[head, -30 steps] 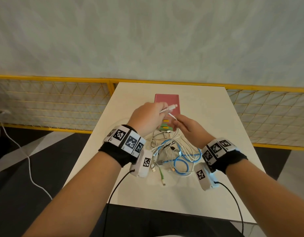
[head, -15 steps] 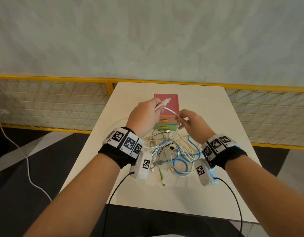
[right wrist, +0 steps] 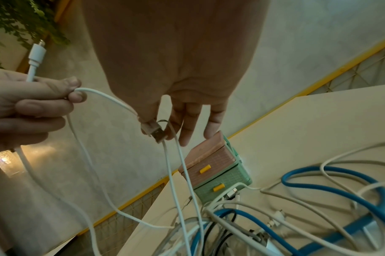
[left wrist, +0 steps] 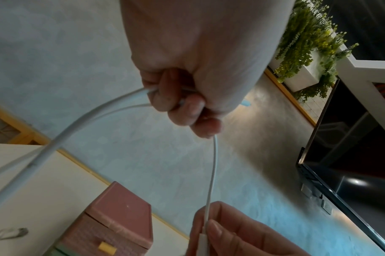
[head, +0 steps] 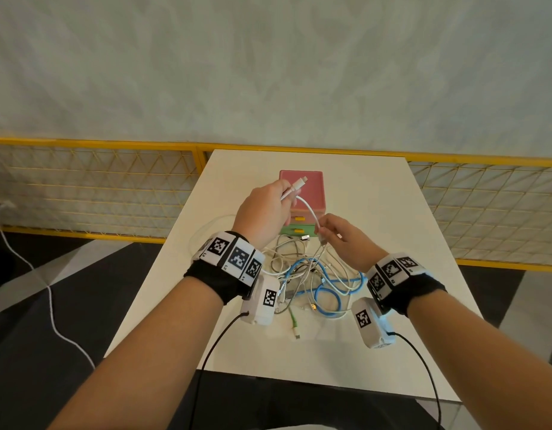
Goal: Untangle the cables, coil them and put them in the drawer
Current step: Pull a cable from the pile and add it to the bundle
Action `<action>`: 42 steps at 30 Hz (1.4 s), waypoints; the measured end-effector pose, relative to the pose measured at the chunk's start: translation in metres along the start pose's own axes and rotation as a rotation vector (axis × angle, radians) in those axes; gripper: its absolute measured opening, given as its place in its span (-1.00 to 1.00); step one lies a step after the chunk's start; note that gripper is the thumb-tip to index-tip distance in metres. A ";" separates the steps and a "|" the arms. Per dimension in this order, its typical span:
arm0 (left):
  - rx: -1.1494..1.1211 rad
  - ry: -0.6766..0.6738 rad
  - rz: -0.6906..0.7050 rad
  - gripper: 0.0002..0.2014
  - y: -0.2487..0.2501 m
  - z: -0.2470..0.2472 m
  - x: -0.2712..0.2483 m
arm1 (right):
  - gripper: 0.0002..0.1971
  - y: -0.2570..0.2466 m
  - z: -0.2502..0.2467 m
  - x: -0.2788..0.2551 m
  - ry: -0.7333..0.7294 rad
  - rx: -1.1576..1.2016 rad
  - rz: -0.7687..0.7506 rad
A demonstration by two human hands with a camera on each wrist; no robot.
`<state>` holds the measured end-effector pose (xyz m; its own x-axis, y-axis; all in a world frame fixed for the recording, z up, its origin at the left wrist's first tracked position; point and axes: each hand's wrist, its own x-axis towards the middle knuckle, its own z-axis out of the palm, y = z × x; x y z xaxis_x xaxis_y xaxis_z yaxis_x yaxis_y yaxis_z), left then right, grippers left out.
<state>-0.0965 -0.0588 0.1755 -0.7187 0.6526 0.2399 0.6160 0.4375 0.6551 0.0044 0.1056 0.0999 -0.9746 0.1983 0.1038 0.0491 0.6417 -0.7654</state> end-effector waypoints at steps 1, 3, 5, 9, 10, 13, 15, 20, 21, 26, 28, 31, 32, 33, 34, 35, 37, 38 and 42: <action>-0.002 0.002 -0.006 -0.71 0.000 0.000 0.000 | -0.87 0.000 0.001 0.000 0.018 0.004 -0.016; 0.009 0.002 -0.009 -0.71 0.001 0.001 0.000 | -0.81 -0.003 0.001 -0.002 0.048 0.019 -0.018; 0.015 -0.010 -0.005 -0.71 0.002 0.002 0.000 | -0.82 -0.008 -0.001 -0.003 0.079 0.046 -0.022; 0.002 -0.065 0.063 -0.85 0.008 0.000 -0.003 | -0.84 -0.036 -0.014 -0.004 0.090 0.150 -0.102; -0.047 -0.063 0.093 -0.87 0.013 -0.002 -0.006 | -0.83 -0.047 -0.019 -0.006 0.082 0.158 -0.116; -0.286 0.015 0.110 -0.76 0.026 -0.018 -0.012 | -0.86 -0.076 -0.041 -0.024 0.140 0.032 -0.138; -0.429 0.097 0.099 -0.88 0.030 -0.034 -0.012 | -0.89 -0.090 -0.059 -0.043 0.218 -0.117 -0.200; -0.584 0.068 0.171 -0.53 0.050 -0.062 -0.021 | -0.68 -0.118 -0.087 -0.098 -0.300 -0.385 -0.208; -0.567 0.019 0.202 -0.52 0.057 -0.064 -0.025 | -0.66 -0.122 -0.087 -0.105 -0.367 -0.400 -0.189; -0.537 -0.229 0.298 -0.52 0.092 -0.060 -0.049 | -0.55 -0.131 -0.071 -0.101 -0.043 -0.213 -0.294; -0.575 -0.302 0.306 -0.52 0.103 -0.057 -0.056 | -0.59 -0.136 -0.060 -0.093 -0.045 -0.069 -0.334; -0.546 -0.274 0.315 -0.51 0.107 -0.056 -0.059 | -0.81 -0.145 -0.051 -0.091 -0.136 0.192 -0.308; -0.543 -0.235 0.321 -0.50 0.106 -0.056 -0.059 | -0.86 -0.144 -0.049 -0.093 -0.170 0.229 -0.290; -0.569 -0.194 0.319 -0.49 0.104 -0.057 -0.059 | -0.88 -0.142 -0.046 -0.095 -0.197 0.243 -0.267; -0.626 -0.153 0.303 -0.48 0.101 -0.058 -0.058 | -0.87 -0.138 -0.043 -0.099 -0.219 0.233 -0.234; -0.684 -0.112 0.284 -0.48 0.098 -0.061 -0.057 | -0.85 -0.133 -0.040 -0.102 -0.229 0.203 -0.196; -0.714 -0.051 0.255 -0.50 0.091 -0.063 -0.056 | -0.79 -0.124 -0.033 -0.108 -0.219 0.126 -0.109; -0.698 -0.049 0.243 -0.52 0.088 -0.063 -0.057 | -0.77 -0.121 -0.030 -0.110 -0.206 0.088 -0.076; -0.750 -0.098 0.209 -0.61 0.083 -0.053 -0.064 | -0.76 -0.110 -0.021 -0.111 -0.183 -0.081 -0.107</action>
<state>-0.0160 -0.0972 0.2527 -0.5586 0.7425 0.3696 0.3275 -0.2119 0.9208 0.1114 0.0285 0.1855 -0.9982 -0.0067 0.0589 -0.0463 0.7104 -0.7023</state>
